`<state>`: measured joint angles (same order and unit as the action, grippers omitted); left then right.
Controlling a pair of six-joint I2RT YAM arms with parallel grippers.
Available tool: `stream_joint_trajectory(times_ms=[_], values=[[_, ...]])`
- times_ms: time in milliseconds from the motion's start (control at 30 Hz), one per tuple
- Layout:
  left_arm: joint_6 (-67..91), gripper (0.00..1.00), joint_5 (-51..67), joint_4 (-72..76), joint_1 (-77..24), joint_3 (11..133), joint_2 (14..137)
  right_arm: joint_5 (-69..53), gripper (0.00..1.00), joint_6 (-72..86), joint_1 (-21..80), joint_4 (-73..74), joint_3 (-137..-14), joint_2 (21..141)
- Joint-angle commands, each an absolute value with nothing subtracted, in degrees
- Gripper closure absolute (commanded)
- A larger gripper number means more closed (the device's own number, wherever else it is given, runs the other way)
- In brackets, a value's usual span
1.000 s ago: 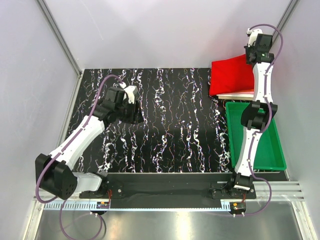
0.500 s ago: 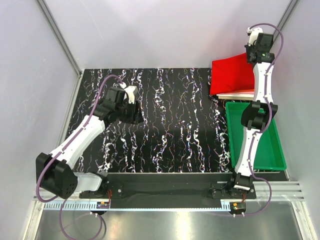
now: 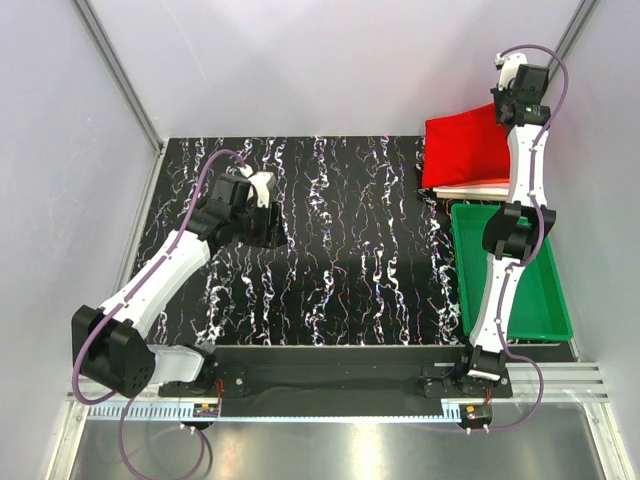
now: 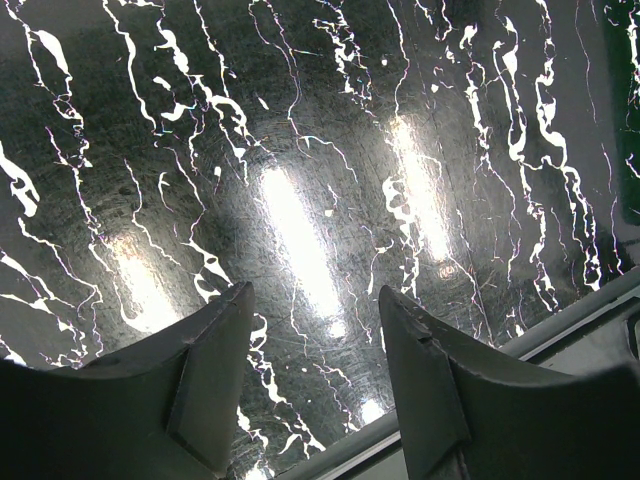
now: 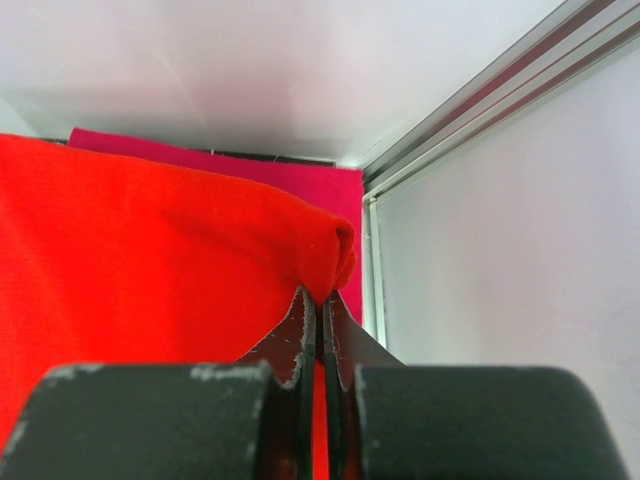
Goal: Fold and stack the t-shirts
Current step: Neatly place the folded tshirt to the corner, then reset both grippers
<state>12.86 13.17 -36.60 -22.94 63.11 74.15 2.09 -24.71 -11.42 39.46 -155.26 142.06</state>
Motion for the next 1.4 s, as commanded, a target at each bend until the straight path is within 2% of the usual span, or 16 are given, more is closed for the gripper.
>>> stream_joint_trajectory(times_ms=[0,333,367,400,433,500,633,733,833,900,1000,1167,1267,1367], values=[[11.8,0.42,12.5,-35.8,-23.1,64.2,74.4,3.5,1.00,-26.2,-12.6,33.3,-159.8,138.9],[11.5,0.41,12.2,-36.3,-23.1,64.7,76.7,3.2,1.00,-26.8,-14.2,27.8,-160.8,144.9],[11.5,0.41,12.2,-36.3,-23.0,64.7,76.8,3.1,0.97,-26.7,-14.5,26.6,-160.8,145.5],[11.4,0.41,12.0,-36.5,-23.1,64.9,77.0,2.7,0.80,-25.9,-14.7,25.3,-160.8,147.0],[11.4,0.41,12.0,-36.5,-23.0,64.9,77.3,2.4,0.70,-25.6,-14.9,23.1,-160.8,147.6],[11.5,0.40,12.0,-36.6,-23.1,65.0,77.7,1.5,0.42,-24.4,-15.0,21.1,-161.5,149.3],[11.7,0.39,12.2,-36.6,-23.0,65.2,78.6,-1.9,0.25,-21.5,-15.0,20.1,-161.9,148.8],[11.7,0.39,12.2,-36.6,-23.1,65.3,78.5,-2.7,0.24,-19.3,-15.0,20.2,-160.3,146.6],[11.7,0.39,11.9,-36.5,-23.0,65.3,77.8,-3.2,0.29,-16.2,-14.9,20.4,-155.1,142.2],[11.8,0.38,11.8,-36.4,-23.1,65.4,77.2,-3.7,0.37,-12.3,-14.7,20.5,-149.5,137.9],[11.8,0.38,12.0,-36.2,-23.0,65.5,76.5,-4.7,0.55,-6.9,-14.2,21.0,-141.0,132.0],[11.7,0.38,14.1,-35.6,-23.1,65.7,74.4,-9.0,0.61,2.5,-13.7,22.5,-129.0,124.0],[12.2,0.38,16.8,-33.8,-23.1,66.6,72.6,-13.4,0.71,10.3,-13.5,26.2,-123.0,118.1],[13.6,0.38,18.5,-30.3,-23.0,67.0,70.3,-17.0,0.71,19.5,-12.2,30.1,-112.9,108.7]])
